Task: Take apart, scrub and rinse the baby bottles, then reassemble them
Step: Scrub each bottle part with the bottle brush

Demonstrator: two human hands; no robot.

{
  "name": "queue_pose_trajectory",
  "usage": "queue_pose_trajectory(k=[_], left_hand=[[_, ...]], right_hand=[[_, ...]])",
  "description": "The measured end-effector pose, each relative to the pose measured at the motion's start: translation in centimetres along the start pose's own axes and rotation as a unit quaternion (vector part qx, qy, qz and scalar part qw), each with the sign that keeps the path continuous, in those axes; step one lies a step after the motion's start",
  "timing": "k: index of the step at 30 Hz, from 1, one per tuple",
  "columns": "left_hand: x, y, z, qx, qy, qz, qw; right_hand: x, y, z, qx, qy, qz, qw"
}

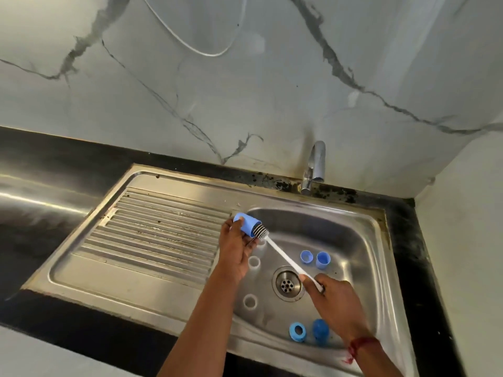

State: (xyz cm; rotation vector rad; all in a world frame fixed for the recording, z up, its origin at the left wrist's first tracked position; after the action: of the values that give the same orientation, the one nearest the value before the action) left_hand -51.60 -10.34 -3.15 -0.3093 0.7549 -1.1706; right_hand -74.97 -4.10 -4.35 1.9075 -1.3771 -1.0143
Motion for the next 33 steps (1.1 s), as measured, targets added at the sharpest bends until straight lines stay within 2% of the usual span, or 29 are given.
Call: queue_pose_trajectory(k=[5,11,18,23,29,33], left_hand=[[-0.4,-0.4,0.5,0.049,-0.021,-0.008,0.999],[0.4,0.1,1.7,0.075,-0.056,0.021,0.995],[2.3,0.4,3.9,0.104,-0.052,0.012,0.993],[4.1,0.8,5.3,0.092,-0.020,-0.013,0.995],[4.4,1.4,5.2,-0.031,-0.018,-0.034,0.999],[4.0,0.9,5.5,-0.084,-0.034,-0.053,0.994]], right_hand=[[0.1,0.0,-2.4,-0.196,0.028,0.056,0.979],[0.2,-1.0,-5.1,-0.282,0.022,0.076,0.956],[2.8,-0.4,-6.4,-0.263,0.062,0.082,0.959],[4.9,0.2,-6.6,-0.232,0.082,0.042,0.968],[5.6,0.6,-6.5,-0.160,0.075,0.032,0.984],[5.3,-0.2,-6.5,-0.063,0.047,0.041,0.996]])
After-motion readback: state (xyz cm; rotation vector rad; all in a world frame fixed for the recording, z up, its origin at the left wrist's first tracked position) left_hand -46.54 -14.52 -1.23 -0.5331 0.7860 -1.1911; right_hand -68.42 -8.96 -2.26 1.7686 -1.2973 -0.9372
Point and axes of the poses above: each hand's wrist, its own x-axis towards the middle knuckle, its own y-axis out of the back of the hand, z = x × y, the point moved 1 cm from there along x, towards the middle knuckle, and after that the axes turned 11 degrees about -z, right-handed, at the moved point
